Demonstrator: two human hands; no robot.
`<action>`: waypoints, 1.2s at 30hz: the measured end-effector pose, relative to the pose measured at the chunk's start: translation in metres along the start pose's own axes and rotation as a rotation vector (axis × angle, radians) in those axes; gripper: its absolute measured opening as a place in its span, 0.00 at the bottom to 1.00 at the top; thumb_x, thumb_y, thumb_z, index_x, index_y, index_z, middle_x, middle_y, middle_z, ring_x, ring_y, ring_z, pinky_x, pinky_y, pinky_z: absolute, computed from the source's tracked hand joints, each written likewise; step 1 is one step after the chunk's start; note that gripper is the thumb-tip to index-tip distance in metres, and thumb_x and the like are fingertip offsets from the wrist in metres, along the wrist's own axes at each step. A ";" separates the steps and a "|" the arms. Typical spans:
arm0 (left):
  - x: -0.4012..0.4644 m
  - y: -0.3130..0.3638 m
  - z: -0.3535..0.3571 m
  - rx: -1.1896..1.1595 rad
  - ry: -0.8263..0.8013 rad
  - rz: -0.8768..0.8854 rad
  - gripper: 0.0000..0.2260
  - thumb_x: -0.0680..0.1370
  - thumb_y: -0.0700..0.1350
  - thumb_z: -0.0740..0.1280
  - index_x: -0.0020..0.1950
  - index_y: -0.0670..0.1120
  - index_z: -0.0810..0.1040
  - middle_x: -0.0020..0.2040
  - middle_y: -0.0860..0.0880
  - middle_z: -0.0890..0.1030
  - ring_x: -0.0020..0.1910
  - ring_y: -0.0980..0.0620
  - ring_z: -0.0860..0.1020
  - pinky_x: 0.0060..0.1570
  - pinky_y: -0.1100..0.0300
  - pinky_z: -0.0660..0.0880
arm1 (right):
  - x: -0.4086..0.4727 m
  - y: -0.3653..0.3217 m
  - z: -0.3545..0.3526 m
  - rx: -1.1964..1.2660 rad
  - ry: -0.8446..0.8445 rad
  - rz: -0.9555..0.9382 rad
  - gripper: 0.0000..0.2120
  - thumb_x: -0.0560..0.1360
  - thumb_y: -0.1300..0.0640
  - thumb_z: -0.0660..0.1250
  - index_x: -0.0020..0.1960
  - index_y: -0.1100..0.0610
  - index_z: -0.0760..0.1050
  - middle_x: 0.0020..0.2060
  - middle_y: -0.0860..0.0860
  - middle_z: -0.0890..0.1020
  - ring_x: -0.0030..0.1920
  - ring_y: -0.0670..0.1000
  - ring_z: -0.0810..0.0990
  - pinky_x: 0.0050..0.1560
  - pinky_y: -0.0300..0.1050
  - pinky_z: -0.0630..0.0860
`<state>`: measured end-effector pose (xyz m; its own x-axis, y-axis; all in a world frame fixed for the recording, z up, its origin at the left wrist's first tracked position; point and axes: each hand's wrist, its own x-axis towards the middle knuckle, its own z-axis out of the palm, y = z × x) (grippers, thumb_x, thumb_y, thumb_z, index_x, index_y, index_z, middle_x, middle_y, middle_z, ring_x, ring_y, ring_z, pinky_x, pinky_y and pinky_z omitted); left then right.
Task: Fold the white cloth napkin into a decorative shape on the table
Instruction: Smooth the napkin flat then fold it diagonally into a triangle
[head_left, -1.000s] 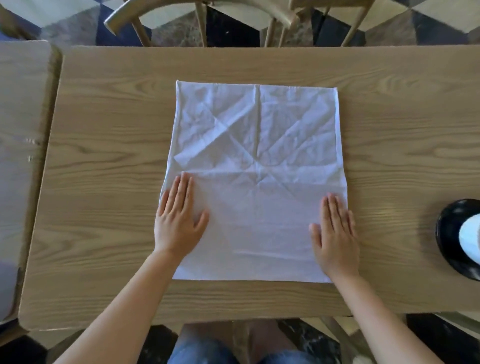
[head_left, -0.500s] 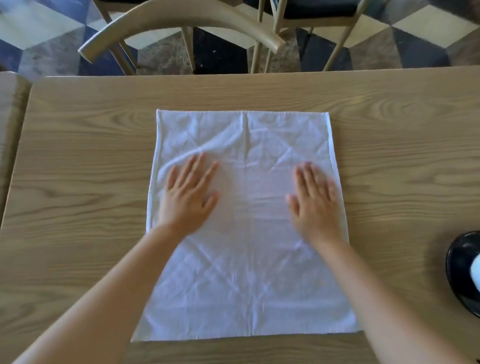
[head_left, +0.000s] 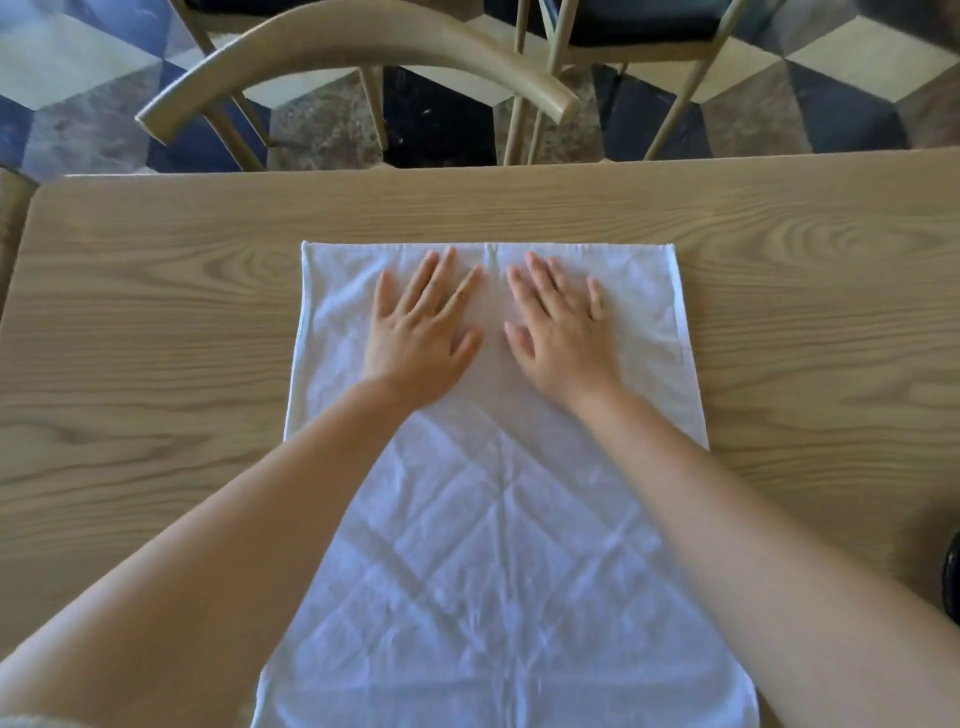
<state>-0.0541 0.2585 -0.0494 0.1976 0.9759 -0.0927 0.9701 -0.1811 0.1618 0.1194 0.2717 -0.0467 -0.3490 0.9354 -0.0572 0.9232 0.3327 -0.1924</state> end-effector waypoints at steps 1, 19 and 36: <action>0.002 -0.011 -0.001 0.004 0.000 0.003 0.31 0.73 0.60 0.44 0.76 0.54 0.53 0.78 0.48 0.51 0.76 0.51 0.48 0.72 0.45 0.43 | 0.005 0.011 -0.001 -0.006 -0.006 0.018 0.31 0.74 0.44 0.43 0.74 0.55 0.57 0.74 0.54 0.60 0.74 0.53 0.56 0.71 0.61 0.50; -0.111 0.029 -0.007 -0.104 0.168 -0.168 0.28 0.77 0.57 0.51 0.76 0.50 0.53 0.77 0.44 0.53 0.76 0.49 0.51 0.71 0.42 0.43 | -0.146 0.073 -0.023 -0.057 -0.001 -0.264 0.28 0.79 0.43 0.48 0.74 0.56 0.55 0.74 0.55 0.58 0.74 0.52 0.54 0.69 0.61 0.52; -0.257 0.206 0.050 -0.148 -0.085 0.119 0.29 0.78 0.61 0.52 0.75 0.48 0.58 0.77 0.47 0.56 0.76 0.48 0.53 0.69 0.38 0.52 | -0.315 0.110 -0.041 0.050 -0.177 -0.557 0.20 0.70 0.59 0.65 0.62 0.55 0.74 0.65 0.54 0.75 0.68 0.54 0.69 0.65 0.55 0.68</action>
<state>0.1018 -0.0361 -0.0412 0.3269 0.9337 -0.1460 0.9092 -0.2686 0.3181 0.3371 0.0188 -0.0094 -0.8047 0.5858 -0.0963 0.5861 0.7581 -0.2861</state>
